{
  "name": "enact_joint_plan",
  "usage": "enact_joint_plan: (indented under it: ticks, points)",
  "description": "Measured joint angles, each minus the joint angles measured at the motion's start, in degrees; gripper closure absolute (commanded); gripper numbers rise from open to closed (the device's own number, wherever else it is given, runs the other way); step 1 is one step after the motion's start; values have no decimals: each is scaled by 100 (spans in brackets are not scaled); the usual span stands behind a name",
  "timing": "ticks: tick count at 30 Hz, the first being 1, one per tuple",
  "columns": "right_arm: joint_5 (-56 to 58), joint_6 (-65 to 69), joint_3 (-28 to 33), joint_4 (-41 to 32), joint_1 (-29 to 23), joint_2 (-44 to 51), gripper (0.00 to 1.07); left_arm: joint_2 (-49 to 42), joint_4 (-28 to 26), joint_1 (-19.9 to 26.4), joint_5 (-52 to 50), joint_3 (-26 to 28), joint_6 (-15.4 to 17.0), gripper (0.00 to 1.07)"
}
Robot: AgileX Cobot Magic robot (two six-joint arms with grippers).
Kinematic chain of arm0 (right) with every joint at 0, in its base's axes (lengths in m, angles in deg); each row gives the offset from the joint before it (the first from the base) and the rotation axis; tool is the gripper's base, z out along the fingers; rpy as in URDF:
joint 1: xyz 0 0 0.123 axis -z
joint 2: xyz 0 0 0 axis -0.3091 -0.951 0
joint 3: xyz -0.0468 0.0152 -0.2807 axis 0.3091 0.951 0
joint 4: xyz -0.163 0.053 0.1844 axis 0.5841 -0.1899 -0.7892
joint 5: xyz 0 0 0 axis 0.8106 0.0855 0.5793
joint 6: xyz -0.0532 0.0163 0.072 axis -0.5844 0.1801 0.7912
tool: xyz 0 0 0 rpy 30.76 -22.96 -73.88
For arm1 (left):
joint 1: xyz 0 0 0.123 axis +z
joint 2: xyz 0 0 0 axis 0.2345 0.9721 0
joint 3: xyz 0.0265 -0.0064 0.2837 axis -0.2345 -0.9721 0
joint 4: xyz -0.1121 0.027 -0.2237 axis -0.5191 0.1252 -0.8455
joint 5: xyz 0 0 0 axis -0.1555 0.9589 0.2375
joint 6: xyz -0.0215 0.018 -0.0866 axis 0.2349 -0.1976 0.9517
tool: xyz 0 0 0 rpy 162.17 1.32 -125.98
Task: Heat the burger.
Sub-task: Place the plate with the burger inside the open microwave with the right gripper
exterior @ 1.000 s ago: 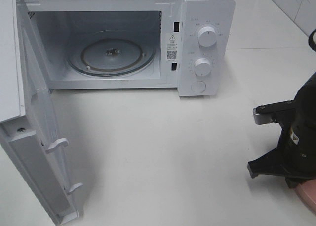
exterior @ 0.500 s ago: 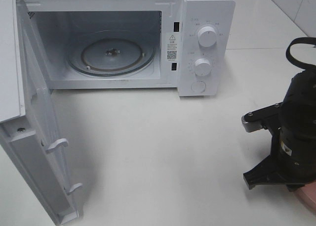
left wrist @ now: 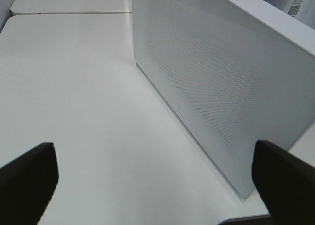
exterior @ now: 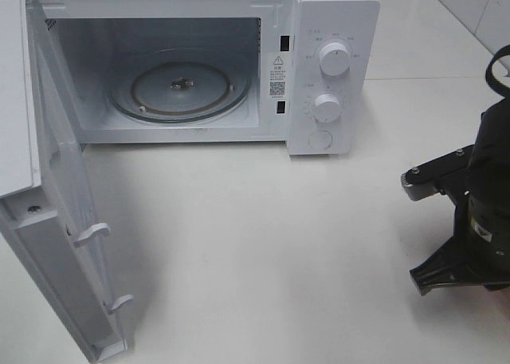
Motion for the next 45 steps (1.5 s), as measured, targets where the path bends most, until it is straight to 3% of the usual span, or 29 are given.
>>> enact_joint_plan:
  ticks: [12, 33, 45]
  points:
    - [453, 34, 0, 57, -223, 493, 107, 0, 0, 0, 0, 0, 0, 7]
    - [985, -155, 0, -34, -1398, 819, 107, 0, 0, 0, 0, 0, 0, 7]
    - [1175, -155, 0, -74, -2384, 819, 107, 0, 0, 0, 0, 0, 0, 7]
